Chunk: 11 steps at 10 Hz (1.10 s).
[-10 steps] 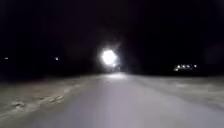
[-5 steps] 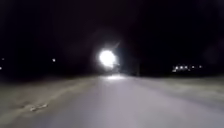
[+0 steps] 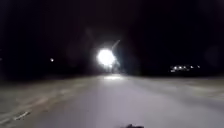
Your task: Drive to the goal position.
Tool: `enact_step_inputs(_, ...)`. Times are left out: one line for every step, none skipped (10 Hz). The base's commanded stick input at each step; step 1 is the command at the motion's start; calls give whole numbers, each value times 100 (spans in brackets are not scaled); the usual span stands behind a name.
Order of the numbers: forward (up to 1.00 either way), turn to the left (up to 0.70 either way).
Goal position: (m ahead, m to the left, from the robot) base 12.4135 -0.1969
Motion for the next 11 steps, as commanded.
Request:
enact_step_inputs(100,0)
enact_step_inputs(100,0)
enact_step_inputs(100,0)
enact_step_inputs(100,0)
enact_step_inputs(100,0)
enact_step_inputs(100,0)
enact_step_inputs(100,0)
enact_step_inputs(100,0)
enact_step_inputs(100,0)
enact_step_inputs(100,0)
enact_step_inputs(100,0)
